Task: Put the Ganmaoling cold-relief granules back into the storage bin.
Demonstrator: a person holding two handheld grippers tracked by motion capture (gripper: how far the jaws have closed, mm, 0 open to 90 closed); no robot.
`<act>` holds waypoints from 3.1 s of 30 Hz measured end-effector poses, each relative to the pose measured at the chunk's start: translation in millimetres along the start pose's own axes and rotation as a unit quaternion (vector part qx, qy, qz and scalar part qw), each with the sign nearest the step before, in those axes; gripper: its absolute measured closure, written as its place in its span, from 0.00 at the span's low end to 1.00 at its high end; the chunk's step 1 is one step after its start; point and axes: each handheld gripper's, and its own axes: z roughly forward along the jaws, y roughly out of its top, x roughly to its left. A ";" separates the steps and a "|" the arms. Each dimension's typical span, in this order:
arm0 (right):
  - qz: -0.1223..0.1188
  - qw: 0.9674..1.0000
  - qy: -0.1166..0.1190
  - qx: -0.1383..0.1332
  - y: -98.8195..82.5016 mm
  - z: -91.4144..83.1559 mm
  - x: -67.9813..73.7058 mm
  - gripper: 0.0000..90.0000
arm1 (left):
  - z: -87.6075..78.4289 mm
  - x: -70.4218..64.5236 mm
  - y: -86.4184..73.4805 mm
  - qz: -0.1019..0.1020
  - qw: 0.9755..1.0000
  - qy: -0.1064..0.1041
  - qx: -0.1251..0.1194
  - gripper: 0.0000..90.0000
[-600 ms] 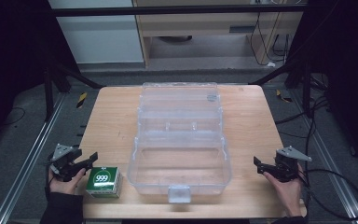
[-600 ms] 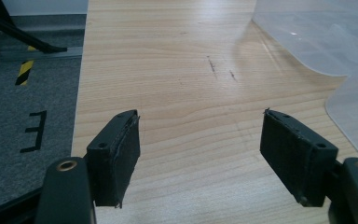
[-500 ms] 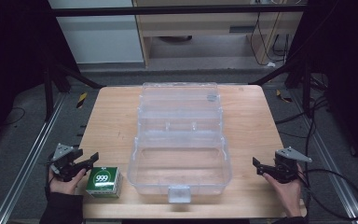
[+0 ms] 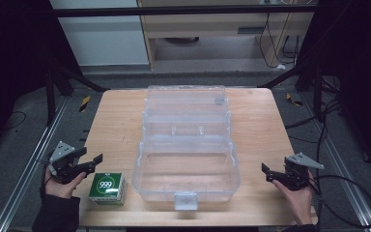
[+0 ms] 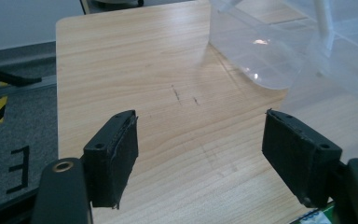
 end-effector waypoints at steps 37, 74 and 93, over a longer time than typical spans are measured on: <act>-0.019 1.000 0.001 0.006 -2.3 3.0 0.8 0.05 | -27.6 -11.0 57.9 0.199 0.962 -0.146 0.117 0.21; -0.042 0.999 0.005 0.021 -5.0 7.7 3.0 0.04 | -11.9 -44.5 45.5 0.363 0.878 -0.210 0.233 0.14; -0.047 0.998 0.008 0.028 -5.9 9.3 3.4 0.03 | 0.8 -54.7 30.7 0.402 0.846 -0.225 0.267 0.12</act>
